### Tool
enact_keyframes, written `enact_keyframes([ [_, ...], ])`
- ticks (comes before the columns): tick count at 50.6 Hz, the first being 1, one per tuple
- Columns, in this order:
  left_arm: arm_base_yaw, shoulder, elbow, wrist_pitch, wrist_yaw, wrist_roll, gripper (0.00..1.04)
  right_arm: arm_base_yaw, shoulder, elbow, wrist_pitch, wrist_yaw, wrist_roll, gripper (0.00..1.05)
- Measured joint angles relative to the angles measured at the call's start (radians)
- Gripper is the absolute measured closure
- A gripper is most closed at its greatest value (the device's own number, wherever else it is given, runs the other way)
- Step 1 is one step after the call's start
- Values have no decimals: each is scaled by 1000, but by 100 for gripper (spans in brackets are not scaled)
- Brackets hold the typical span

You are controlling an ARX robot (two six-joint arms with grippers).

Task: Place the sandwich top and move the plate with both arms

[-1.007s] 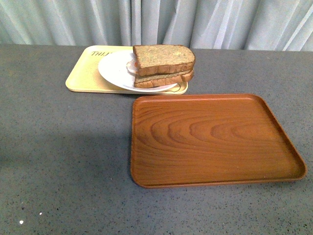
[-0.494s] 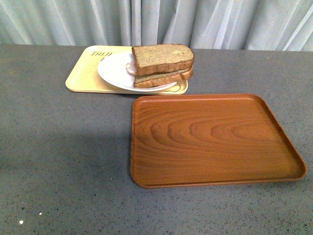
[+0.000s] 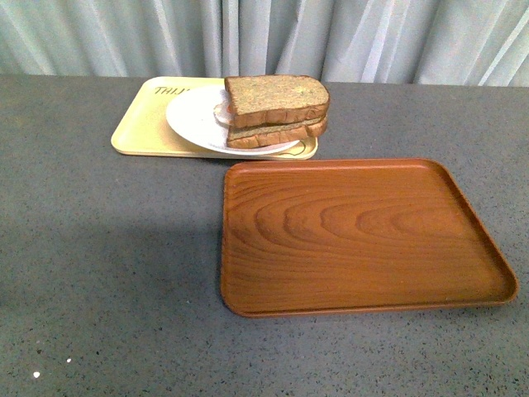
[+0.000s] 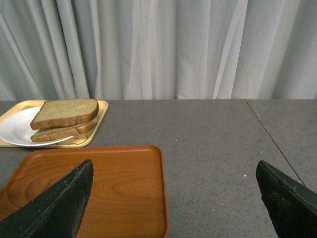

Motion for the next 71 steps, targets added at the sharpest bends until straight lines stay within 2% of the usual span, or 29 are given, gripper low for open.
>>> enact_keyframes([
  [13, 0, -3, 0, -7, 0, -1, 103, 0, 0, 0, 0, 0, 0, 9],
  [15, 0, -3, 0, -7, 0, 0, 98, 0, 0, 0, 0, 0, 0, 9],
  [27, 0, -3, 0, -7, 0, 0, 56, 0, 0, 0, 0, 0, 0, 9],
  [33, 0, -3, 0, -7, 0, 0, 27, 0, 0, 0, 0, 0, 0, 9],
  [39, 0, -3, 0, -7, 0, 0, 8, 0, 0, 0, 0, 0, 0, 9],
  [71, 0, -3, 0, -7, 0, 2, 9, 0, 0, 0, 0, 0, 0, 9],
])
